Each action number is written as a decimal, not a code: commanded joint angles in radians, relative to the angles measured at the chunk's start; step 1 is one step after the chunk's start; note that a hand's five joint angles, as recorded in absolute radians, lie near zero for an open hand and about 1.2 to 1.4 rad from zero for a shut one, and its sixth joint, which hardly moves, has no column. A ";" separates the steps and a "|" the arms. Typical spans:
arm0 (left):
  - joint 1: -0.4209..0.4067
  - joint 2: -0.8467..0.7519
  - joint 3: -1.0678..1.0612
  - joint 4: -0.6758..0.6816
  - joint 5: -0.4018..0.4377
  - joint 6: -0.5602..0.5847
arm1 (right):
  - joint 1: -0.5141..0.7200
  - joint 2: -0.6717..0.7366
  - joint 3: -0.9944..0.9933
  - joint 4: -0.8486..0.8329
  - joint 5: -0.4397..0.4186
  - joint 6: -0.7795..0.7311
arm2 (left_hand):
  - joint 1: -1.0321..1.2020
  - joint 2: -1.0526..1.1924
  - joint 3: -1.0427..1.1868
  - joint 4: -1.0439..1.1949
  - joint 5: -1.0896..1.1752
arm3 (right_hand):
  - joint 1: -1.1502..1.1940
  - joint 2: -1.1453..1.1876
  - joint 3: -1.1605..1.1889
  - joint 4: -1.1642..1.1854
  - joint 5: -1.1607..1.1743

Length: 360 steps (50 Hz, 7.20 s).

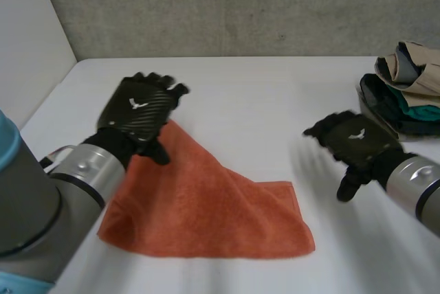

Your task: Fold the laundry.

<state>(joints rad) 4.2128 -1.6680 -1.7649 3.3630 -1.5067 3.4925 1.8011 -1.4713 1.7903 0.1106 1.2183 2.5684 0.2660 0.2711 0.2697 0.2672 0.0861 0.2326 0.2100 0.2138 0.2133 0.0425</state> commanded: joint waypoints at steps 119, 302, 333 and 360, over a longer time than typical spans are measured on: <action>0.345 -0.797 0.680 -0.073 0.352 0.264 | 0.503 0.473 -0.166 -0.391 0.440 0.496 | 1.130 1.125 1.127 1.129 1.136 | 1.164 1.186 1.182 1.183 1.179; 0.240 -0.498 0.318 -0.286 0.345 0.563 | -0.218 0.284 -0.037 -0.256 0.110 -0.168 | 0.256 0.251 0.252 0.255 0.261 | 1.164 1.186 1.182 1.183 1.179; 0.231 -0.302 0.248 -0.304 0.141 0.416 | -0.223 0.185 -0.028 -0.200 0.113 -0.247 | 1.130 1.125 1.127 1.129 1.136 | 1.164 1.186 1.182 1.183 1.179; 0.299 -0.052 -0.089 -0.285 0.045 0.375 | -0.246 0.135 0.005 0.026 0.230 -0.705 | 1.130 1.125 1.127 1.129 1.136 | 1.164 1.186 1.182 1.183 1.179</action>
<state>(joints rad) 4.5168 -1.4793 -1.9877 2.8746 -1.4502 3.8714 1.4550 -1.4813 1.8629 0.3187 1.3576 1.7963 1.1509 1.1978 1.1957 1.1997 0.9819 1.1162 1.1854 1.1950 1.2005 0.9906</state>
